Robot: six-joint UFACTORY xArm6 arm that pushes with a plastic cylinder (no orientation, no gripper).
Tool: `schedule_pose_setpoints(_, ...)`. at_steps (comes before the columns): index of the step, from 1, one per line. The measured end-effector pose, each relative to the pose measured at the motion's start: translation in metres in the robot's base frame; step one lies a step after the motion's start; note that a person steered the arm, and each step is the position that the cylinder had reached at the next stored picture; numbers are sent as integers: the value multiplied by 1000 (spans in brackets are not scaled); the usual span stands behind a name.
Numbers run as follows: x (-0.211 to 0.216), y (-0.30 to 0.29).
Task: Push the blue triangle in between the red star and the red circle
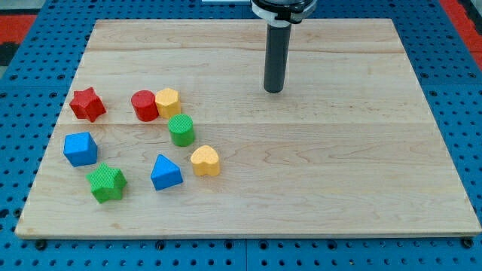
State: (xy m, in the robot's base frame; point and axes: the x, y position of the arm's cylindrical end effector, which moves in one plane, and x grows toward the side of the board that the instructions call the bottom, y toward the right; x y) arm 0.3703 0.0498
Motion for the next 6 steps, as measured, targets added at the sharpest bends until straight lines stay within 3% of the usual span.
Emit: schedule_pose_setpoints(6,37,40)
